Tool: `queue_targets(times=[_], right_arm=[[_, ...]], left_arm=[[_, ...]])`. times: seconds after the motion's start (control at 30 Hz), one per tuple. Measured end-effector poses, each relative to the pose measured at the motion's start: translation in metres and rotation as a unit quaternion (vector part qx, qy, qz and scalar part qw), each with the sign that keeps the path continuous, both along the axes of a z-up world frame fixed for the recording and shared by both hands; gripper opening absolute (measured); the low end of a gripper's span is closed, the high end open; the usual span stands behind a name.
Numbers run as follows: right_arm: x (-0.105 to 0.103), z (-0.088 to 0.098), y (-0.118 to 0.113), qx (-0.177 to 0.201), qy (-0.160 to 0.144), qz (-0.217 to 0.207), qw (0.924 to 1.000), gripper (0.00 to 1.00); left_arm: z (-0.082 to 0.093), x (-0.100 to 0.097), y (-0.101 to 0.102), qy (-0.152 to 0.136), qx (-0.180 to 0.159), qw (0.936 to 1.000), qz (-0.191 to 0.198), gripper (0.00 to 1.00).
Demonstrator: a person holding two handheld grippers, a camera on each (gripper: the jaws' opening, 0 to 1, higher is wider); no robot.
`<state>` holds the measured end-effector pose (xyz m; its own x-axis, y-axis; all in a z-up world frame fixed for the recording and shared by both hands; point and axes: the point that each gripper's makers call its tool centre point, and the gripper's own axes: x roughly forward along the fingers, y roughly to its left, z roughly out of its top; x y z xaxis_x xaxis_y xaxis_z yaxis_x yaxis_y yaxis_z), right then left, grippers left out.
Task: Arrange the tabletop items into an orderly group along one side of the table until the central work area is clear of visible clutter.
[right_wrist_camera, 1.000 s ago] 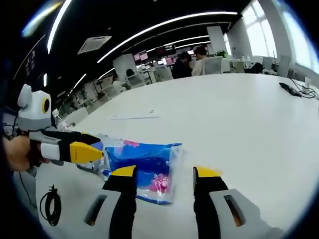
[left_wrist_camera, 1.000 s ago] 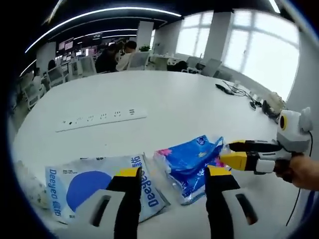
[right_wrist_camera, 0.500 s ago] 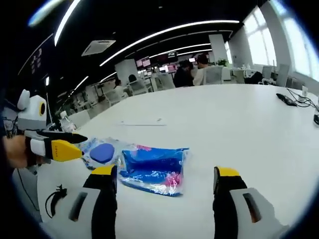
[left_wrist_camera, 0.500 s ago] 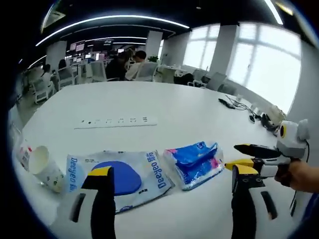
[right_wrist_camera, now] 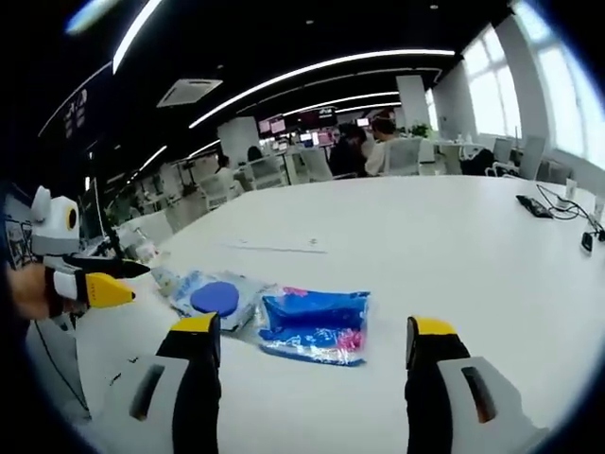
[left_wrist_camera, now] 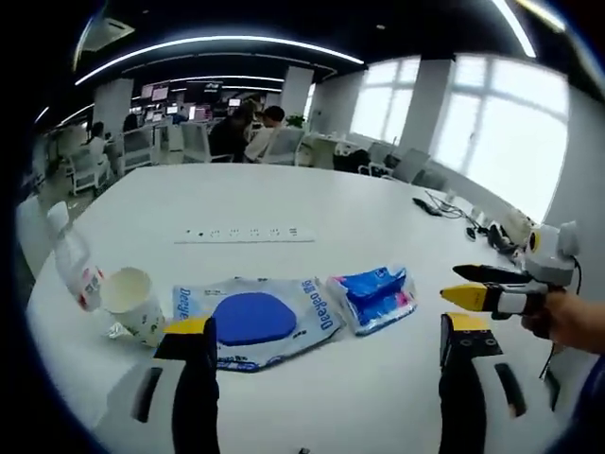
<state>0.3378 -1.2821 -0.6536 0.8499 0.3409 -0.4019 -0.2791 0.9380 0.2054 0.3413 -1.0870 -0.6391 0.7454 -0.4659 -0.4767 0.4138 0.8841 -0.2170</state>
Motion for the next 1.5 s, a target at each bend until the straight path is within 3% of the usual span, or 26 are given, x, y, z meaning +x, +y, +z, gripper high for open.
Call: queue_targets(times=[0.1, 0.4, 0.47, 0.9, 1.17, 1.3, 1.5], right_arm=[[-0.009, 0.007, 0.01, -0.001, 0.001, 0.004, 1.0, 0.78], [-0.029, 0.004, 0.031, 0.003, 0.021, -0.004, 0.9998, 0.75], [-0.035, 0.008, 0.038, 0.002, 0.022, -0.002, 0.9997, 0.75], [-0.051, 0.03, 0.051, -0.024, 0.008, 0.013, 0.9996, 0.75], [-0.067, 0.03, 0.064, -0.022, 0.007, 0.015, 0.9996, 0.75], [-0.076, 0.024, 0.073, -0.016, 0.012, 0.011, 0.9997, 0.74], [-0.083, 0.017, 0.083, -0.013, 0.018, 0.012, 0.9997, 0.73]], left_arm=[[0.007, -0.01, 0.015, -0.002, 0.0, 1.0, 0.0, 0.94], [0.013, -0.036, 0.059, 0.005, -0.002, 1.0, 0.006, 0.9], [0.01, -0.044, 0.062, 0.015, -0.01, 0.9998, 0.004, 0.89], [0.014, -0.07, 0.084, 0.009, -0.025, 0.9995, 0.015, 0.89], [-0.003, -0.083, 0.107, 0.025, -0.005, 0.9996, 0.013, 0.88], [-0.016, -0.096, 0.108, 0.042, -0.001, 0.9991, 0.005, 0.87], [-0.029, -0.101, 0.106, 0.054, 0.01, 0.9984, -0.009, 0.86]])
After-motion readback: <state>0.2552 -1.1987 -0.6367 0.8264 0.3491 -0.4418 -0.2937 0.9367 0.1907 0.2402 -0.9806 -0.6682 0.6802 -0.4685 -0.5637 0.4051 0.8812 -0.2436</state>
